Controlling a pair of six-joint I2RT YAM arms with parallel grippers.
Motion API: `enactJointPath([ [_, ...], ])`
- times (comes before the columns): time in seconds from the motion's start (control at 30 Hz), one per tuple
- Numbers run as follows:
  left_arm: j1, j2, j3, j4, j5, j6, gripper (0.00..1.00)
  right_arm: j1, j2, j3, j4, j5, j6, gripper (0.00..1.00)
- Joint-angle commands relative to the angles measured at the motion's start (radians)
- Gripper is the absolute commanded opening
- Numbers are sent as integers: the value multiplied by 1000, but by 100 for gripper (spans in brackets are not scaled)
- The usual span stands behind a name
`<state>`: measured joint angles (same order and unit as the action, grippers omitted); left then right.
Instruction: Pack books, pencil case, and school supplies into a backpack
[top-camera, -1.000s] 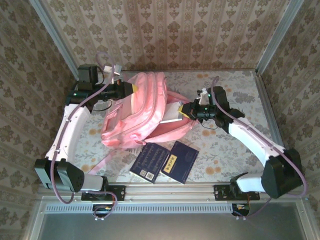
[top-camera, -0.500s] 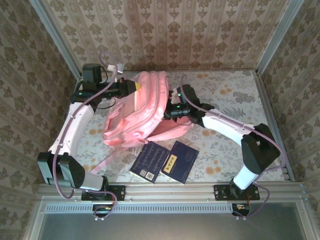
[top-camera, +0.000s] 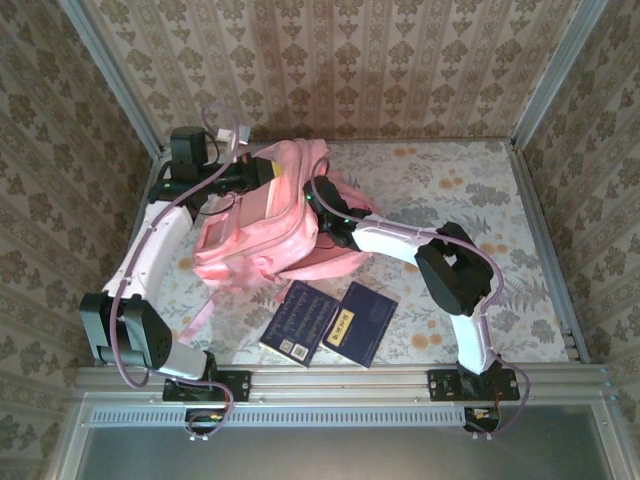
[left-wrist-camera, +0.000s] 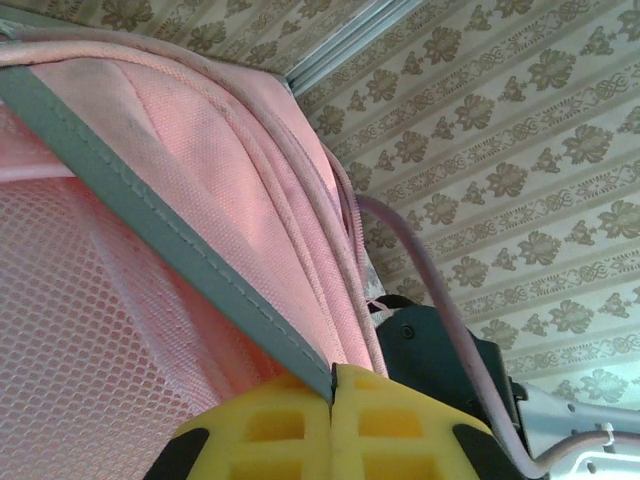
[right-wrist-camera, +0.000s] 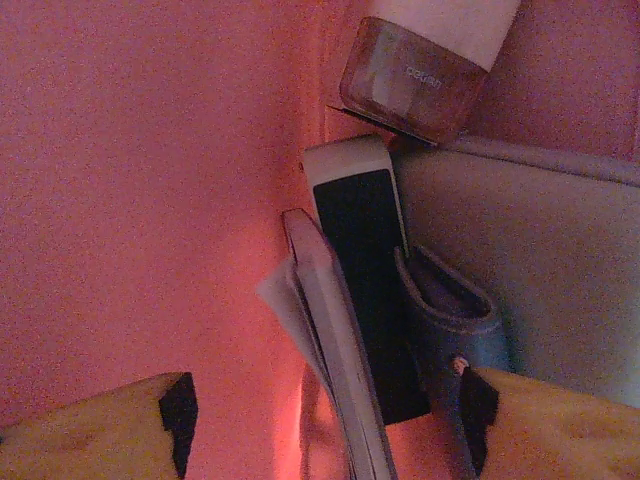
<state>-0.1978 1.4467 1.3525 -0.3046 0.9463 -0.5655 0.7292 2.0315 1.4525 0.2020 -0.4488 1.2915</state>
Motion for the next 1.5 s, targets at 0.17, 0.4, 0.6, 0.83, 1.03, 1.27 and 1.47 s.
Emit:
enactJointPath([
  [0.17, 47, -75, -22, 123, -41, -21, 0, -27, -241, -97, -230, 108, -284, 92],
  [0.4, 84, -63, -49, 128, -164, -42, 0, -118, -513, -298, -434, 246, -456, 100],
  [0.6, 80, -29, -35, 132, -243, -54, 0, -216, -740, -497, -488, 288, -505, 100],
  [0.83, 36, 74, 54, 28, -348, 27, 0, -218, -889, -579, -632, 324, -596, 99],
  [1.03, -30, 188, 137, -38, -367, 54, 0, -202, -961, -643, -652, 280, -572, 98],
  [1.27, -77, 258, 133, -29, -366, 33, 0, -136, -975, -655, -705, 308, -556, 98],
  [1.47, -124, 351, 158, -18, -316, -17, 17, -129, -1059, -708, -713, 311, -467, 96],
])
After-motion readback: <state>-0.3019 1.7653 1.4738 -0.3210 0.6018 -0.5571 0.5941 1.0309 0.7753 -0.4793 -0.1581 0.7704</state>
